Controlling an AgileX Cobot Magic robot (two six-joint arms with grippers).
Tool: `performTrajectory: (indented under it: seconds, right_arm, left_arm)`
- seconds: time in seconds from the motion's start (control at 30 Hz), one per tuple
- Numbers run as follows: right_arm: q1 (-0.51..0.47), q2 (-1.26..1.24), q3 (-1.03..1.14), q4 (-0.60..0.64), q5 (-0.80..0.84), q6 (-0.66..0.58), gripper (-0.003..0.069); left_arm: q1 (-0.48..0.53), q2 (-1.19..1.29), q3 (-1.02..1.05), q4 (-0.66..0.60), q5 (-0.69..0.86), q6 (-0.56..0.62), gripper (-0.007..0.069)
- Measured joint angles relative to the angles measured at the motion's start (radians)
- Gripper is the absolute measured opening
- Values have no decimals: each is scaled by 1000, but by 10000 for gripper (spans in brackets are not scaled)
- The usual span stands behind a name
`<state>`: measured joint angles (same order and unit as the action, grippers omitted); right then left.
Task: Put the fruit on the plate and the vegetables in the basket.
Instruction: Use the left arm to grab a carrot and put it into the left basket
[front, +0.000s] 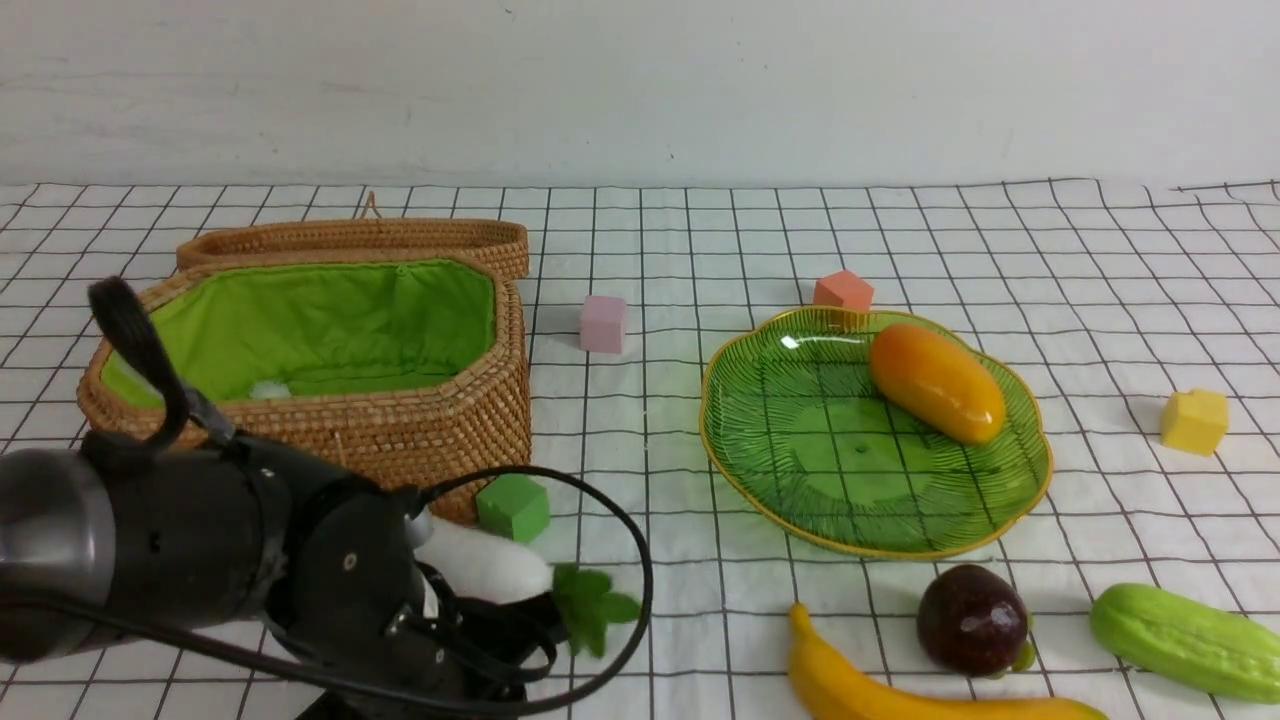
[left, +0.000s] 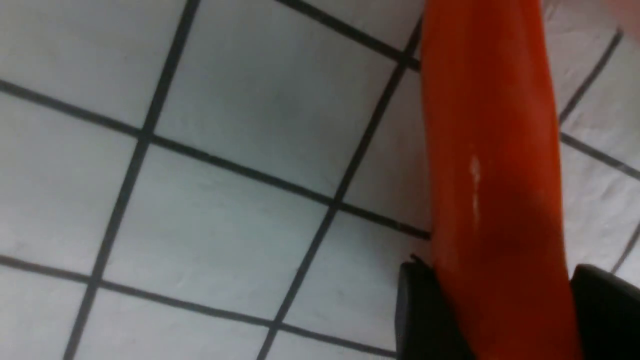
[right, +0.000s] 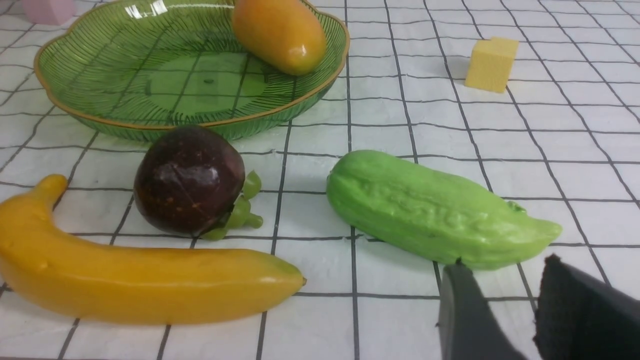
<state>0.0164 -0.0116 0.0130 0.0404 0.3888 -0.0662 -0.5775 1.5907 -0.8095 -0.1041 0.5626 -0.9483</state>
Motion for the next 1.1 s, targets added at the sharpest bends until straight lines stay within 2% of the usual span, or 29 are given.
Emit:
performTrajectory:
  seconds: [0.27,0.37,0.47,0.53,0.57,0.67,0.77,0.9,1.0,1.1]
  right_arm:
    - [0,0,0,0,0,0,243]
    - [0,0,0,0,0,0,243]
    - [0,0,0,0,0,0,243]
    - [0,0,0,0,0,0,243]
    - [0,0,0,0,0,0,243]
    - [0,0,0,0,0,0,243]
    - [0,0,0,0,0,0,243]
    - [0,0,0,-1,0,0,243]
    - [0,0,0,-1,0,0,243]
    - [0,0,0,0,0,0,243]
  left_arm:
    - [2,-214,0,-25,137,-11,349]
    - [12,-351,-5,-16,155,-76,349]
    - [70,-422,-45,30,107,-173,349]
    - [159,-442,-102,85,55,-218,349]
    - [168,-441,-116,94,47,-220,349]
    - [335,-372,-248,131,24,-251,349]
    - [426,-259,-329,104,24,-283,349]
    - [467,-123,-410,53,28,-288,349]
    - [472,5,-495,-4,58,-284,391]
    - [472,98,-577,-52,98,-247,512]
